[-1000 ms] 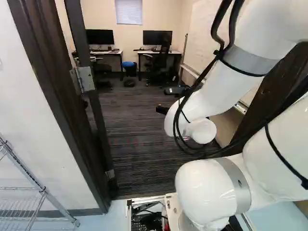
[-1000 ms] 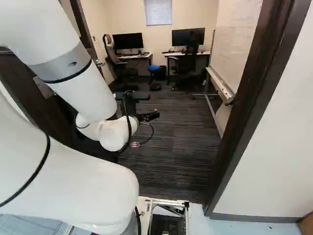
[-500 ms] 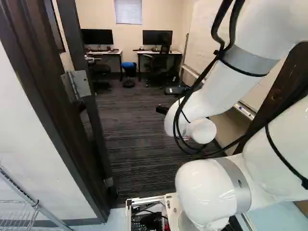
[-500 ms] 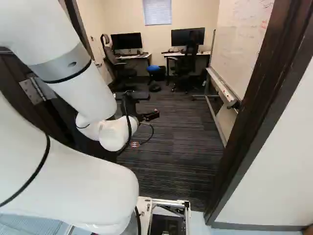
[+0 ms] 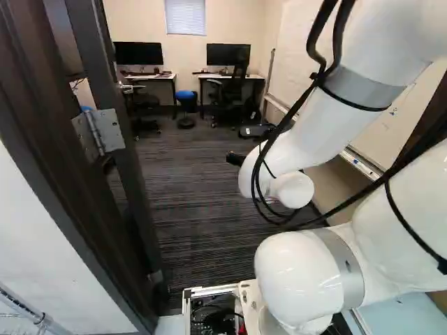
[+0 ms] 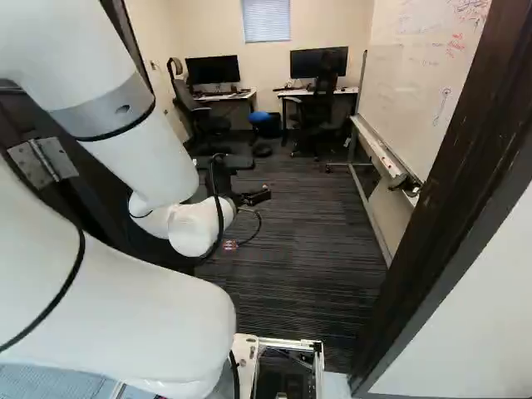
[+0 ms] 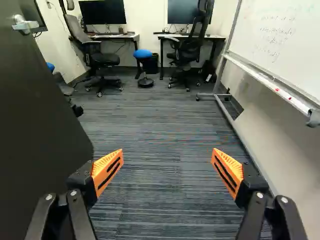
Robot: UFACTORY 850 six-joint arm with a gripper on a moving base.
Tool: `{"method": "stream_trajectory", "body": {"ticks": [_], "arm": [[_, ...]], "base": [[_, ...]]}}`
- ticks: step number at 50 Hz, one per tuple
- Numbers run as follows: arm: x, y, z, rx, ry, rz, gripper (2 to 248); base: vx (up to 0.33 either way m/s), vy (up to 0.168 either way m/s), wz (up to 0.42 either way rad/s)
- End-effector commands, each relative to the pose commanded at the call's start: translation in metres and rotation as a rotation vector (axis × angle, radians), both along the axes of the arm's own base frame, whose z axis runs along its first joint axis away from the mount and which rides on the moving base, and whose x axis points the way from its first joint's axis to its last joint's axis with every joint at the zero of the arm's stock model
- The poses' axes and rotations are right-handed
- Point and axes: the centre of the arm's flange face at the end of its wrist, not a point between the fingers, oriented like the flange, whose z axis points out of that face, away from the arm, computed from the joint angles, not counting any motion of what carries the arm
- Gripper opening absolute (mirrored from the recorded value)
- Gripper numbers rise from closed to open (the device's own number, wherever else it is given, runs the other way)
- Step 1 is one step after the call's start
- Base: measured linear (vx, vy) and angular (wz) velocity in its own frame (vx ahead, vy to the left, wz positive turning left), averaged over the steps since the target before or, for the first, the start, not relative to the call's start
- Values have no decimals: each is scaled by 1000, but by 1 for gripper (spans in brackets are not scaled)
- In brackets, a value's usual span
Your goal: Open the door and move inside
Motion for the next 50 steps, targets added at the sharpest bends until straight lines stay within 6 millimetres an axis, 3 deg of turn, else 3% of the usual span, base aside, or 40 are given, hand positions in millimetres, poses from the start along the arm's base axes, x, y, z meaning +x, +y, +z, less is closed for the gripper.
{"method": "stream_trajectory", "body": {"ticks": [50], "arm": [[0,0,0,0,0,0,247]], "base": [[113,-1,-8]]}}
